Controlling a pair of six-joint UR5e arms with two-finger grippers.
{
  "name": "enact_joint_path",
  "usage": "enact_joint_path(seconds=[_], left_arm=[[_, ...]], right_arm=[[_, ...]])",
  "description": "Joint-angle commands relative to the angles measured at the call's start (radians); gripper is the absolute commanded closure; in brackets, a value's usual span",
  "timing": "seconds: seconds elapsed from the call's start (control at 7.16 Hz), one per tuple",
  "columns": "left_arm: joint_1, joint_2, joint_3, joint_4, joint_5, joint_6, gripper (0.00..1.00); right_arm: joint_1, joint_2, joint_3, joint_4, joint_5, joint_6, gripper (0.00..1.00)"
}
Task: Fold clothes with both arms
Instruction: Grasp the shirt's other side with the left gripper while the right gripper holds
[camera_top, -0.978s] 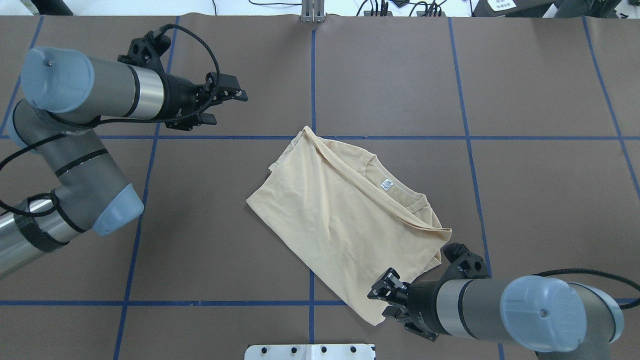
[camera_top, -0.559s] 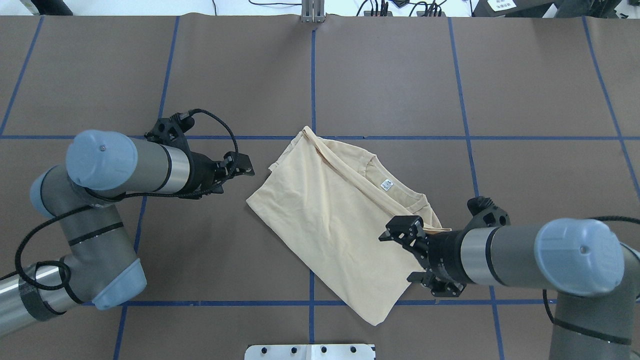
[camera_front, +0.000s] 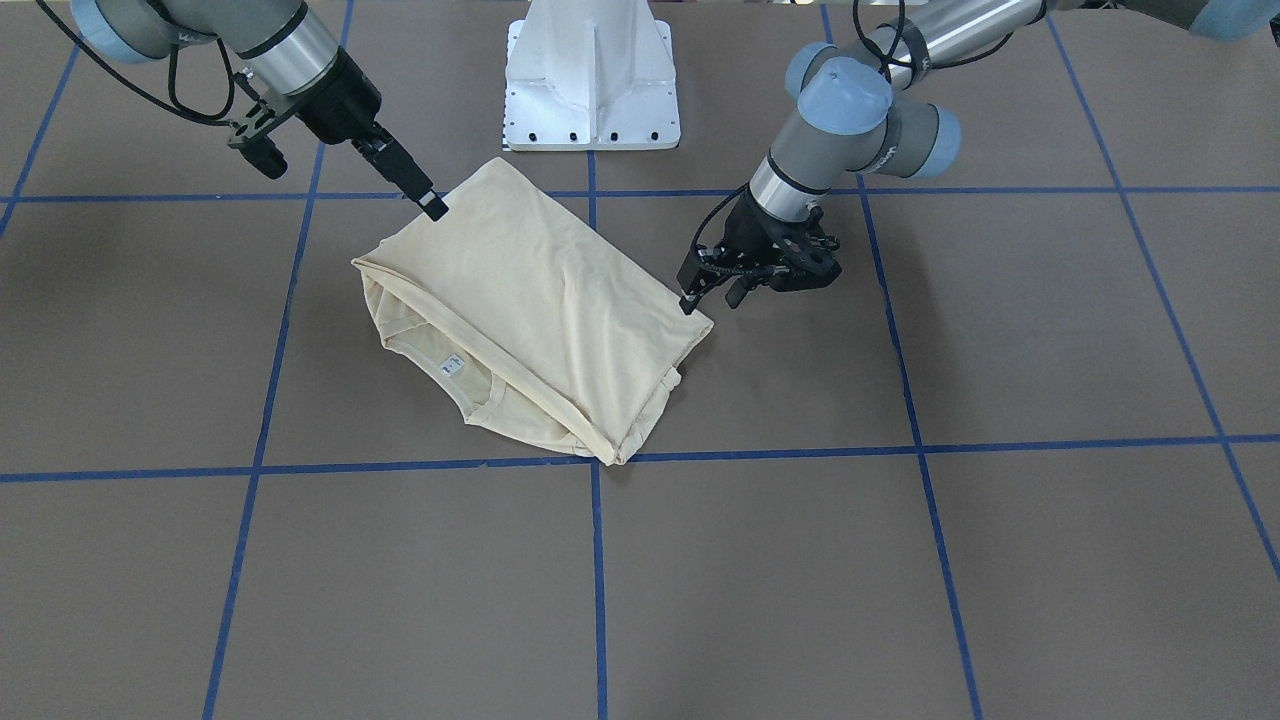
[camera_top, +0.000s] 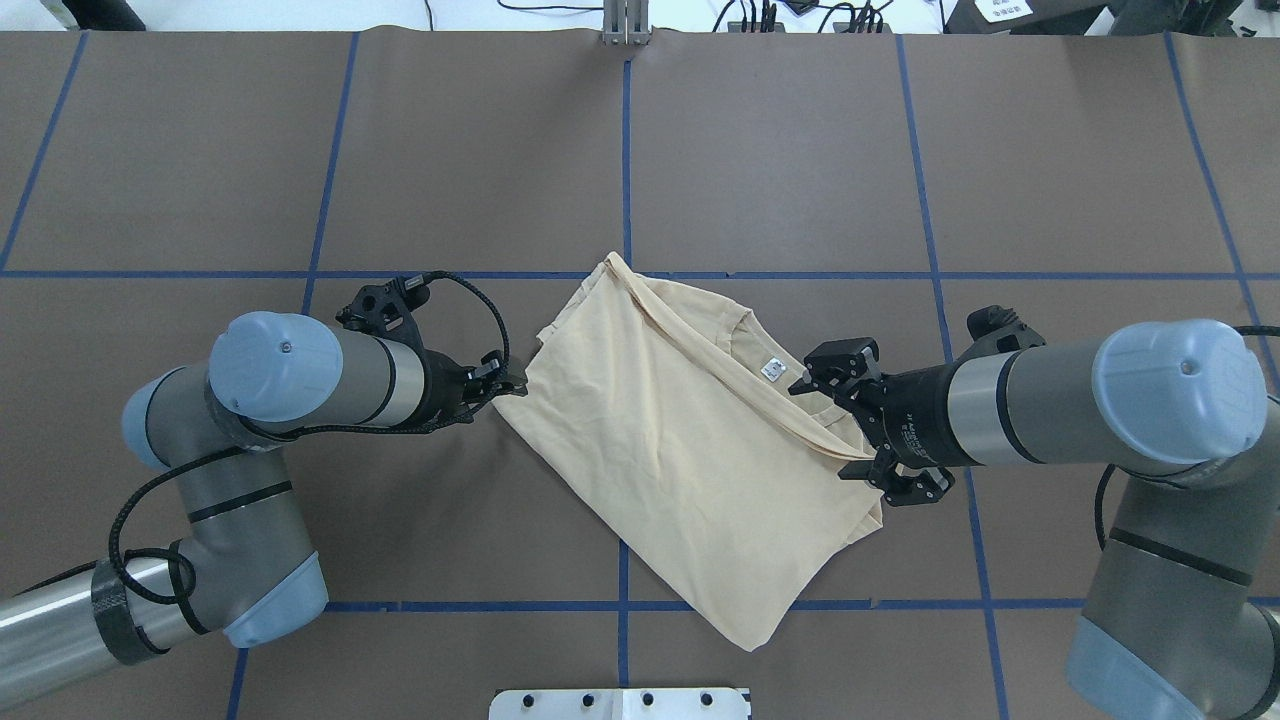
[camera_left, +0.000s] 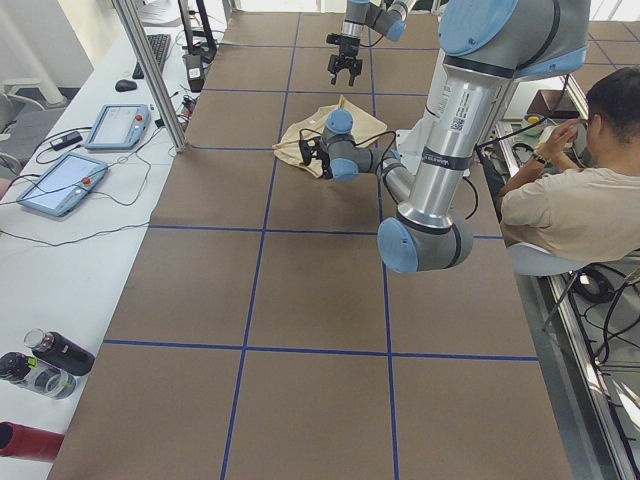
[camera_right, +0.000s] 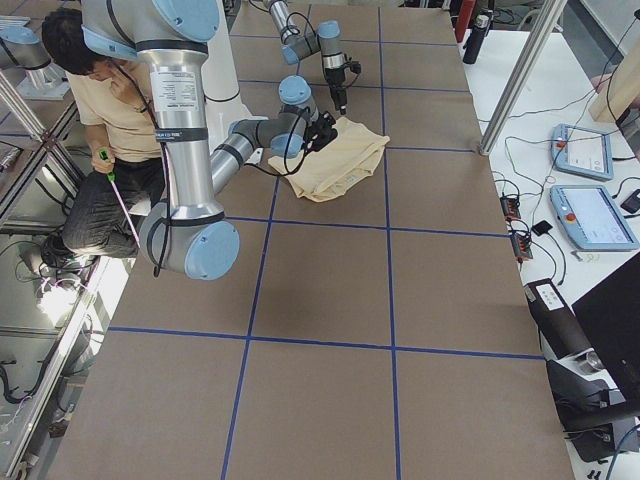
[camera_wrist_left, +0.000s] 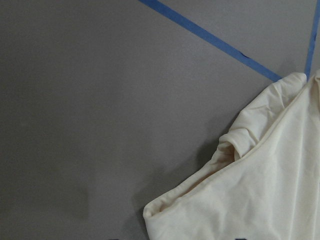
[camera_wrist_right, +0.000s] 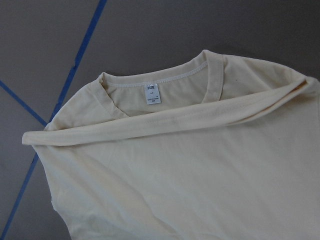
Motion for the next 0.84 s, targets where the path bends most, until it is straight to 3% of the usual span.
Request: enact_joint_path(seconds=[0.0, 0.56, 0.7], left_arm=[[0.001, -0.005, 0.024, 0.000, 0.002, 0.002, 0.38], [0.001, -0.041, 0.067, -0.002, 0.002, 0.001, 0.47], [0.001, -0.039, 0.067, -0.002, 0.002, 0.005, 0.53]], right_arm=[[0.005, 0.004, -0.023, 0.002, -0.007, -0.004, 0.00], [0.009, 0.005, -0.037, 0.002, -0.007, -0.030, 0.00], [0.009, 0.005, -0.037, 0.002, -0.006, -0.030, 0.00]])
